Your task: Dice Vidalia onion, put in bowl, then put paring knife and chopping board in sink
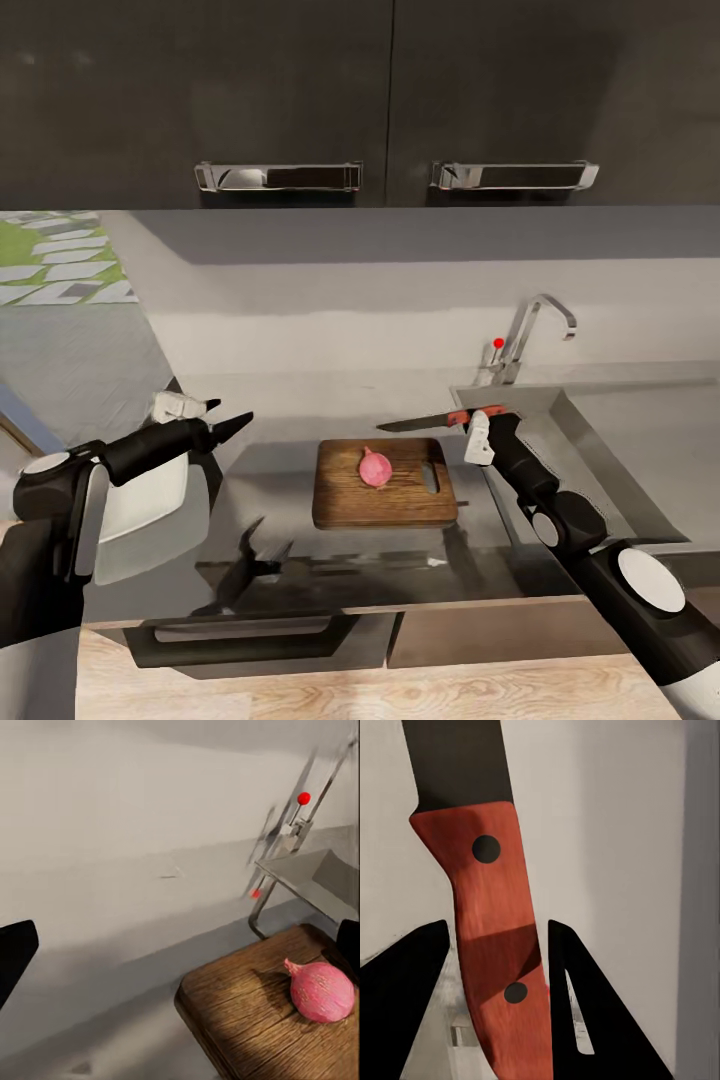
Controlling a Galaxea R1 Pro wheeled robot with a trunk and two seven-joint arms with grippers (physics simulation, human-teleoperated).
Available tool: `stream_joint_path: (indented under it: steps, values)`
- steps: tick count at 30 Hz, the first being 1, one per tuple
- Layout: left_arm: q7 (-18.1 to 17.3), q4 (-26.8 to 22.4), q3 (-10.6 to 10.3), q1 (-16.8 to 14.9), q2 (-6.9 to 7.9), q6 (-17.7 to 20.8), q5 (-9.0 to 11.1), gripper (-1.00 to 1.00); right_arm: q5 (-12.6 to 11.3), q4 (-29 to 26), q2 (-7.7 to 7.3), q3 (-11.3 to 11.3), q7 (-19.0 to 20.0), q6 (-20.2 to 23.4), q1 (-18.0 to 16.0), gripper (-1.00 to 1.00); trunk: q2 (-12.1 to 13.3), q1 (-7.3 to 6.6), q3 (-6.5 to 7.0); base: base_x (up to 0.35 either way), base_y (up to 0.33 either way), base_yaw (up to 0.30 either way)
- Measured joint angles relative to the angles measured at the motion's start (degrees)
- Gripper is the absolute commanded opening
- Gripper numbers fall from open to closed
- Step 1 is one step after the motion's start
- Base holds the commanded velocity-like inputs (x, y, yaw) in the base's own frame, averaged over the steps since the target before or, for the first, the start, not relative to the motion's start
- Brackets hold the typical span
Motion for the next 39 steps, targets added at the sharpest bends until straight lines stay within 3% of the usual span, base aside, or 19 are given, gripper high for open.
stream_joint_path:
  steps: [6,9,12,20,31,35,39]
  values:
    - [-0.02,0.03,-1.29,-0.01,-0.5,-0.66,-0.02,1.0,0.04,0.0,0.16,3.21,-0.07,0.16,0.0,-1.0,0.0,0.0,0.0,0.0,0.0,0.0]
    - [0.06,0.05,-1.4,-0.01,-0.67,-3.26,-0.03,1.0,0.12,0.31,2.12,4.77,-0.09,1.25,0.0,-1.0,0.0,0.0,0.0,0.0,0.0,0.0]
    - [0.14,0.05,-1.41,-0.01,-0.68,-3.76,-0.04,1.0,0.14,0.4,3.03,5.02,-0.05,1.56,0.0,-1.0,0.0,0.0,0.0,0.0,0.0,0.0]
    - [0.18,0.05,-1.43,-0.01,-0.69,-3.99,-0.03,1.0,1.16,0.44,3.76,7.84,-0.01,1.7,0.0,-1.0,0.0,0.0,0.0,0.0,0.0,0.0]
    - [0.02,0.04,-1.56,-0.01,-0.76,-3.93,-0.03,1.0,1.38,0.44,3.78,7.97,-0.01,1.7,0.0,-1.0,0.0,0.0,0.0,0.0,0.0,0.0]
    - [-2.92,0.05,-1.64,-0.01,-0.61,-4.14,-0.03,1.0,1.4,0.44,3.78,8.01,-0.01,1.7,0.0,-1.0,0.0,0.0,0.0,0.0,0.0,0.0]
    - [-9.3,0.05,-1.52,-0.01,-0.52,-6.85,-0.03,1.0,1.46,0.44,3.78,7.98,-0.01,1.7,0.0,-1.0,0.0,0.0,0.0,0.0,0.0,0.0]
